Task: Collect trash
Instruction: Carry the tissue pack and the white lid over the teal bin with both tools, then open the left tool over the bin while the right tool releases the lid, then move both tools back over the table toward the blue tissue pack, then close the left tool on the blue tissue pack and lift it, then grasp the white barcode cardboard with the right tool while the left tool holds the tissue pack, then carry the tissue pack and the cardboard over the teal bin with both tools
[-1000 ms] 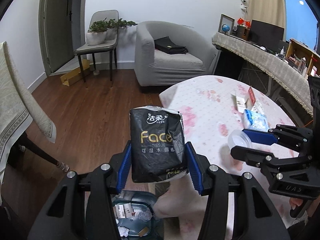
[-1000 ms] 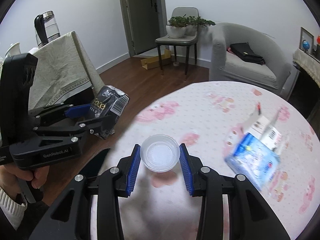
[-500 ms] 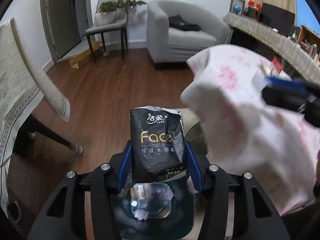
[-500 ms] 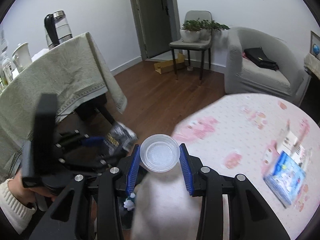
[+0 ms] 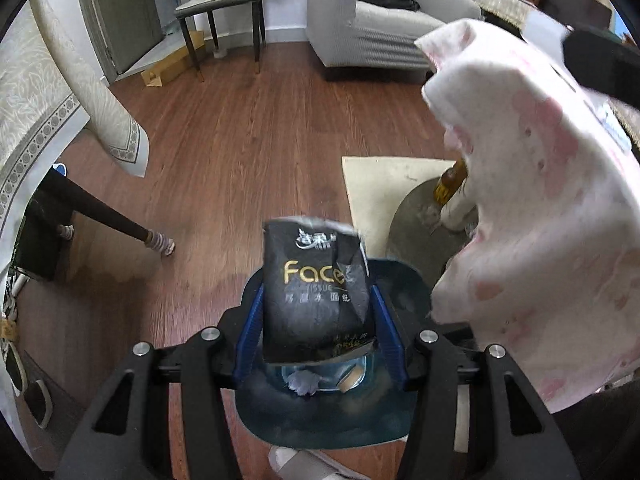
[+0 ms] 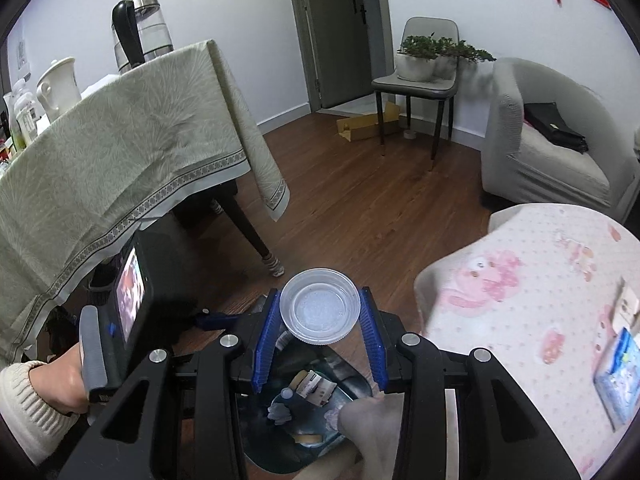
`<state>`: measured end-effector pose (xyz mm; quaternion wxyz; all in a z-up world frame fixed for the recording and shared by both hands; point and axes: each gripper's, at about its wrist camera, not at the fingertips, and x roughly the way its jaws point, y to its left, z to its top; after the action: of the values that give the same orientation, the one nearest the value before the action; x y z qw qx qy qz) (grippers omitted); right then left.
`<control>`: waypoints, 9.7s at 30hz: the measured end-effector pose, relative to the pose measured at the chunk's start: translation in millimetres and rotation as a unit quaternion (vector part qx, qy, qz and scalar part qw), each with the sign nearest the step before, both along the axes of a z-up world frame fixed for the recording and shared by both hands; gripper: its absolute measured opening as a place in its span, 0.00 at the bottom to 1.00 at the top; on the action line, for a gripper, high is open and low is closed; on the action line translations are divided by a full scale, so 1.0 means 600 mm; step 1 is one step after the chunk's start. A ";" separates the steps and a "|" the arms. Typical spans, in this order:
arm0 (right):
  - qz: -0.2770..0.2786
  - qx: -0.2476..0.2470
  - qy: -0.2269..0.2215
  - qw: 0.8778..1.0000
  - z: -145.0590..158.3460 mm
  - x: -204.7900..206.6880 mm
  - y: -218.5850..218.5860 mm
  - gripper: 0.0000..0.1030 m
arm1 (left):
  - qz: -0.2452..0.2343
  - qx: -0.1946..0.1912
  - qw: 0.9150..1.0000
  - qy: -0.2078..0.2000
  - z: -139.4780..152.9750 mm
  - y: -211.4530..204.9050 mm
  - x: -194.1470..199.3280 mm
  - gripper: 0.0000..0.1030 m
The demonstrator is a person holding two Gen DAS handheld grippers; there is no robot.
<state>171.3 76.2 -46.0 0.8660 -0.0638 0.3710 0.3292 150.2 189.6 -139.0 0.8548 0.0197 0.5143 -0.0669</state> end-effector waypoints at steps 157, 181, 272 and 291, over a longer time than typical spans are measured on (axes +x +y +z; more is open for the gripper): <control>-0.124 0.004 -0.017 0.992 0.034 0.096 -0.523 0.95 | -0.162 -0.049 0.980 -0.102 0.160 -0.470 0.095 0.91; -0.094 -0.011 -0.011 0.995 0.020 0.113 -0.501 0.96 | -0.183 -0.045 0.979 -0.082 0.144 -0.521 0.116 0.73; -0.130 -0.029 0.005 0.991 0.036 0.083 -0.310 0.02 | -0.023 -0.108 0.985 -0.132 0.217 -0.175 -0.018 0.72; -0.050 0.001 0.007 0.999 0.045 0.022 -0.154 0.02 | 0.021 -0.059 0.991 -0.116 0.155 -0.070 -0.081 0.72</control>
<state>184.4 -16.4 -18.7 0.8787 -0.0416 0.3795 0.2865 101.4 147.4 -45.9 0.9095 -0.0337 0.4074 -0.0761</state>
